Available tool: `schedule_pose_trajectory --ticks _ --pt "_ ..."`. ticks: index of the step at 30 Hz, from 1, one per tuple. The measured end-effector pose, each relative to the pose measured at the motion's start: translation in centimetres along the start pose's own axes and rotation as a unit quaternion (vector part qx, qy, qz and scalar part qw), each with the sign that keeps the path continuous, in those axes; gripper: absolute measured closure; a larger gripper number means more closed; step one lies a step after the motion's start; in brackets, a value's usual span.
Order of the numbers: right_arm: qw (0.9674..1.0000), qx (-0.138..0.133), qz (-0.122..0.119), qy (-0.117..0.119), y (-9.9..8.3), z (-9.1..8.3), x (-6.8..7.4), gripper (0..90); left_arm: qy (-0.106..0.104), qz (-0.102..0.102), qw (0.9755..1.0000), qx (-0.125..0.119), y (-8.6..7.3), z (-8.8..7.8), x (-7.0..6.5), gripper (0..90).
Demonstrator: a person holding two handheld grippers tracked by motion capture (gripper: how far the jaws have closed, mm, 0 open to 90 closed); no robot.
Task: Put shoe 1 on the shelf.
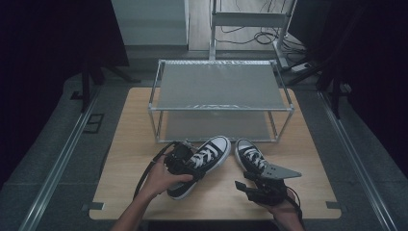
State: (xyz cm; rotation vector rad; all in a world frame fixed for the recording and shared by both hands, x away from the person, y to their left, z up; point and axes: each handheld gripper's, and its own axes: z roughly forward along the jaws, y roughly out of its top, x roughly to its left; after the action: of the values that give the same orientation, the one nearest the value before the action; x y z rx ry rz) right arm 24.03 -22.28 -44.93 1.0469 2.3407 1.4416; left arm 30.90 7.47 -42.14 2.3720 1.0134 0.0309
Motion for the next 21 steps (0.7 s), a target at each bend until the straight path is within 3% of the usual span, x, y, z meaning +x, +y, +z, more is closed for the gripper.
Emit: schedule_pose_trajectory --ticks 21 --pt "1.0000 0.006 0.003 0.003 -0.1 0.3 0.0 48.2 -0.013 0.026 0.9991 -0.032 3.1 -3.0 -1.6 18.3"
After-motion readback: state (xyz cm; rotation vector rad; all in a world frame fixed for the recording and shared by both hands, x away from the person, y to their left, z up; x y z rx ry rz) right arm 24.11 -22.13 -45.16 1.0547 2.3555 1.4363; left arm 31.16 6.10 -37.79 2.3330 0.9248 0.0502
